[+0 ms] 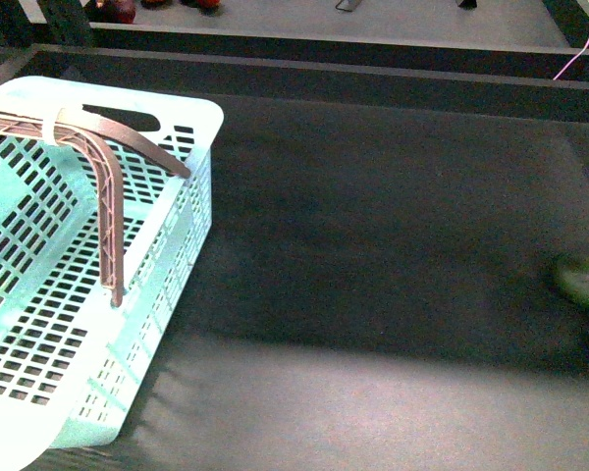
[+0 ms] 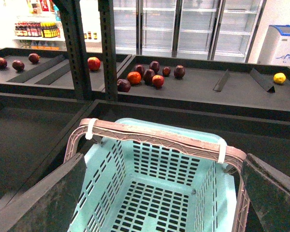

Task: Pick apple with right arm and hold basket with left

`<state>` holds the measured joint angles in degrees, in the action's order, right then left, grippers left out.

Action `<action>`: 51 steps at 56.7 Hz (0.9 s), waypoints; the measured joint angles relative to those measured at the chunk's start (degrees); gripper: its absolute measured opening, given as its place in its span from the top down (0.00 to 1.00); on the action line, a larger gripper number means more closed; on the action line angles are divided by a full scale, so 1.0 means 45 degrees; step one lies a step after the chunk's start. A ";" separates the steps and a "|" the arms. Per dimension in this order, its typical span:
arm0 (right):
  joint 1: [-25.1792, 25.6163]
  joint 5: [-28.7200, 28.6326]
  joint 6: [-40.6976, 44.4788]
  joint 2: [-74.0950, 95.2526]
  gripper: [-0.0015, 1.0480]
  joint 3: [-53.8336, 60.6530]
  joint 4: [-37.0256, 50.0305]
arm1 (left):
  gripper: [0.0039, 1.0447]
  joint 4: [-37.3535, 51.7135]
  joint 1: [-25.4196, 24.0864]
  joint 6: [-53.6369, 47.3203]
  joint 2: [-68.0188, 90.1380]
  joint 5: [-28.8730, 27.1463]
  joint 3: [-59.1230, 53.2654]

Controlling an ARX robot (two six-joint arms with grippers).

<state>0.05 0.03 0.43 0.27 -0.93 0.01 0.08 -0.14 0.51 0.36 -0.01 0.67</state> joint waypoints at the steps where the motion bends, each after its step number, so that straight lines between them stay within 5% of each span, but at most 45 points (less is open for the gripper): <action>1: 0.0000 0.0000 0.0000 0.0000 0.08 0.0000 0.0000 | 0.06 -0.0194 -0.0039 0.0175 0.0107 0.0199 0.0063; 7: -0.0005 -0.0024 0.0000 0.0000 0.08 0.0000 0.0000 | 0.06 -0.4862 -0.0913 0.5051 0.2798 0.2501 0.1826; 15: 0.0000 -0.0005 0.0000 0.0000 0.08 0.0000 0.0000 | 0.06 -0.5323 -0.1749 0.8529 0.3254 0.3691 0.1865; 25: 0.0000 -0.0005 0.0000 0.0000 0.08 0.0000 0.0000 | 0.06 -0.3565 -0.2307 1.0870 0.4911 0.4945 0.1870; 37: 0.0000 -0.0005 0.0000 0.0000 0.08 0.0000 0.0000 | 0.06 0.2123 -0.1705 1.3148 1.2007 0.4512 0.3123; 51: 0.0000 -0.0005 0.0000 0.0000 0.08 0.0000 0.0000 | 0.06 0.2526 -0.1885 1.3517 1.6096 0.4352 0.5649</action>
<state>0.05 0.01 0.43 0.27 -0.93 0.01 11.44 -8.62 61.34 72.79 19.57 26.09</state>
